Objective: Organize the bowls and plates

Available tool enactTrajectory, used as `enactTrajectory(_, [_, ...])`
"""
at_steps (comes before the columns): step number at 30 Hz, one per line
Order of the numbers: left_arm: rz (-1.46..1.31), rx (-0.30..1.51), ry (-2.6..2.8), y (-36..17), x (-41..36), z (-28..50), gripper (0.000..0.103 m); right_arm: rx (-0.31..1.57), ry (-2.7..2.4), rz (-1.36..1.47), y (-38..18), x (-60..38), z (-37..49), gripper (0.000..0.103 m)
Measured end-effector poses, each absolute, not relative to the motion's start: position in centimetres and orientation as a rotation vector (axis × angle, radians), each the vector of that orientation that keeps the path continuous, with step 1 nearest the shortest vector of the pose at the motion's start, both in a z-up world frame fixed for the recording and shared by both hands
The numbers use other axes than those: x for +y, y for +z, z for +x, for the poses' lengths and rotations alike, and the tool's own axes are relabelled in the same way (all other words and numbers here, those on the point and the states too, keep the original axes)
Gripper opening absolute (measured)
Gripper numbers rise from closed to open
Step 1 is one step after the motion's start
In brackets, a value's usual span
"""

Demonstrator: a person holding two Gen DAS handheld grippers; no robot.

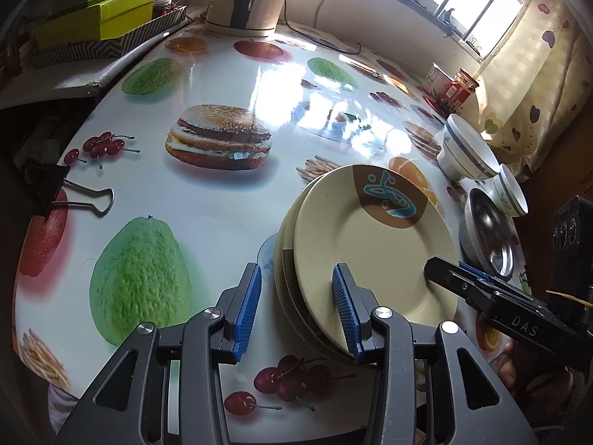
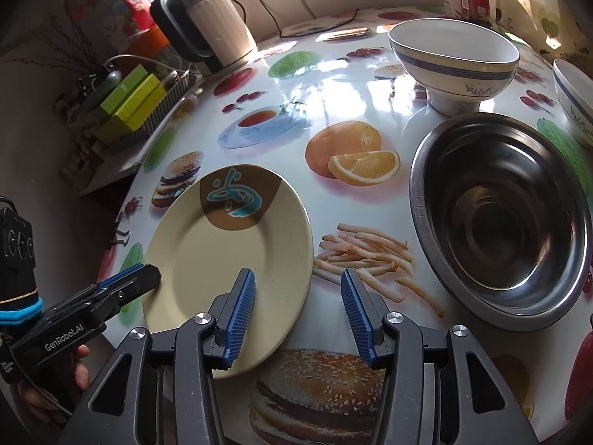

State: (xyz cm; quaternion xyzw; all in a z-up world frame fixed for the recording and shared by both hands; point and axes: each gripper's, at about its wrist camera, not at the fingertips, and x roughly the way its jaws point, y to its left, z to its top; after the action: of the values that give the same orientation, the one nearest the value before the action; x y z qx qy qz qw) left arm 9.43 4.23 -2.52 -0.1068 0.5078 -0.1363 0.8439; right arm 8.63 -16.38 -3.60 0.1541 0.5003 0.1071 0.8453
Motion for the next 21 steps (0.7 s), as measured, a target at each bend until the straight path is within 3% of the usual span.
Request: enactTrajectory(21, [-0.274,1.092,-0.32,-3.34,3.94,10.22,0.042,1.073,0.303,0.379,-4.06,-15.56,9.53,0.046])
